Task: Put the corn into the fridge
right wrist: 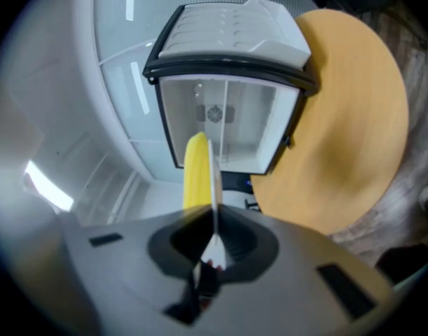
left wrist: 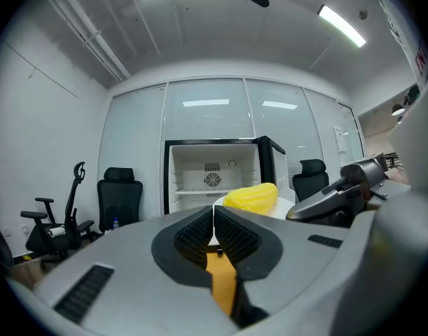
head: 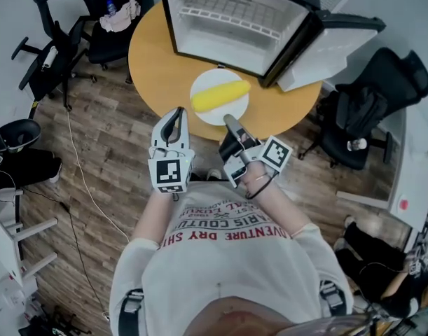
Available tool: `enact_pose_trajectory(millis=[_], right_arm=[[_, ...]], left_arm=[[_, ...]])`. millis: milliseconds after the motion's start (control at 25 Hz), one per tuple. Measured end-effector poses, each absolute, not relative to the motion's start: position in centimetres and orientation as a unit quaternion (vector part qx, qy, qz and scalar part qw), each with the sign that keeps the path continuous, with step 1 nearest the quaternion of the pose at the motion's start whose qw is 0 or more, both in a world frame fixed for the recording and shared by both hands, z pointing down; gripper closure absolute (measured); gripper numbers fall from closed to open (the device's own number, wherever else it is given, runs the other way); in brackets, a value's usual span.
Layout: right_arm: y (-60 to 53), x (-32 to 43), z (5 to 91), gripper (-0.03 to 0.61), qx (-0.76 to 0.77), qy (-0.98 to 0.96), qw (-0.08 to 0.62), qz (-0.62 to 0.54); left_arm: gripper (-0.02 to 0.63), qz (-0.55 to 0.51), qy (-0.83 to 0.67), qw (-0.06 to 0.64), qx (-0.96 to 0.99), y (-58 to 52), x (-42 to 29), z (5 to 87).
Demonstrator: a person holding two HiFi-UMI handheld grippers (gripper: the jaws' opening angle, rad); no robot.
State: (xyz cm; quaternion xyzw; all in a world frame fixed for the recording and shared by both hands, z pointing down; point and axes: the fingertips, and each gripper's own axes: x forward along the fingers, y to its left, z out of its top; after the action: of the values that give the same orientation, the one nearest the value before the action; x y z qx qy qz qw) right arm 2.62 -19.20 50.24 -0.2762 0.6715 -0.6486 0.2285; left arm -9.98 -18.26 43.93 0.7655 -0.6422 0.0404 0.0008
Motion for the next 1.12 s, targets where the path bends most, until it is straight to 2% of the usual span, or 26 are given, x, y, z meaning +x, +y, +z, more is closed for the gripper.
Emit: enact_pose_trajectory(millis=[320, 1120], right_arm=[[-23.9, 4.3, 50.9, 0.541, -0.292, 0.654, 0.246, -0.653], [-38.3, 1.4, 48.5, 0.540, -0.386, 0.605, 0.343, -0.606]], left_arm=[[0.580, 0.040, -0.623, 0.002, 0.781, -23.6, -8.4, 44.0], [0.580, 0.035, -0.503, -0.015, 0.863, -40.4, -12.0, 42.0]])
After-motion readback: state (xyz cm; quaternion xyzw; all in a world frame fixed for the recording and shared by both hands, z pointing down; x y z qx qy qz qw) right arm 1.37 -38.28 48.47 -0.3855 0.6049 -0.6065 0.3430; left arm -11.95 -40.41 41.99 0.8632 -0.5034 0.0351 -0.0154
